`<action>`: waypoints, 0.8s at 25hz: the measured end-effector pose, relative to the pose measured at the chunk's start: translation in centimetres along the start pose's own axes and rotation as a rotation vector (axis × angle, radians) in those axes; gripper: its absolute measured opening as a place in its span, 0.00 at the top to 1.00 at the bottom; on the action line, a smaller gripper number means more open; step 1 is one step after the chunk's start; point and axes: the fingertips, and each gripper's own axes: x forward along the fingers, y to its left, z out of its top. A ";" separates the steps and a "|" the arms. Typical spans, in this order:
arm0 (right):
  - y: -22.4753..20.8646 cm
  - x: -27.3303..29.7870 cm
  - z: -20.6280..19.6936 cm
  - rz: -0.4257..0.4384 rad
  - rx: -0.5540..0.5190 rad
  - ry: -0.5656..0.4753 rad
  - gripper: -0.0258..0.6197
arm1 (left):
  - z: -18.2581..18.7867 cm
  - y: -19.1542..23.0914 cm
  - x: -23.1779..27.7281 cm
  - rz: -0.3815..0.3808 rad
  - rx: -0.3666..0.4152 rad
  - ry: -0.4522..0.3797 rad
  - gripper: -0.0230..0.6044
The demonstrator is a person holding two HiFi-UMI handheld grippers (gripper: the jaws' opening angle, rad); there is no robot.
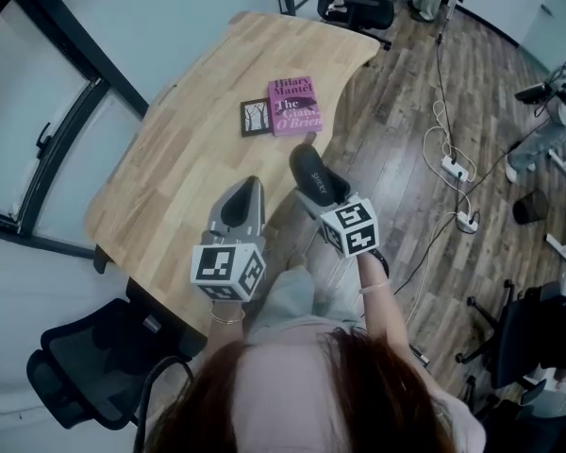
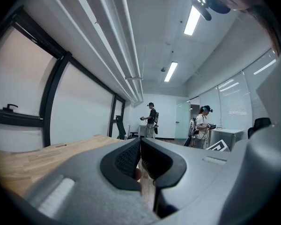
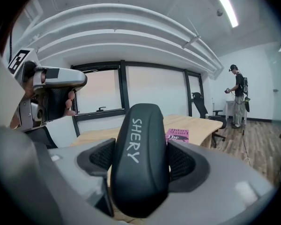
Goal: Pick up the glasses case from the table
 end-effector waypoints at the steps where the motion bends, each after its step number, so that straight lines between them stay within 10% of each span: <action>1: 0.1 -0.4 0.1 -0.001 -0.001 -0.005 0.42 | 0.1 -0.3 -0.3 -0.001 0.003 -0.002 0.95; 20: 2.0 -8.0 3.1 -0.028 -0.034 -0.139 0.42 | 1.2 -4.7 -5.0 -0.001 0.030 -0.044 0.95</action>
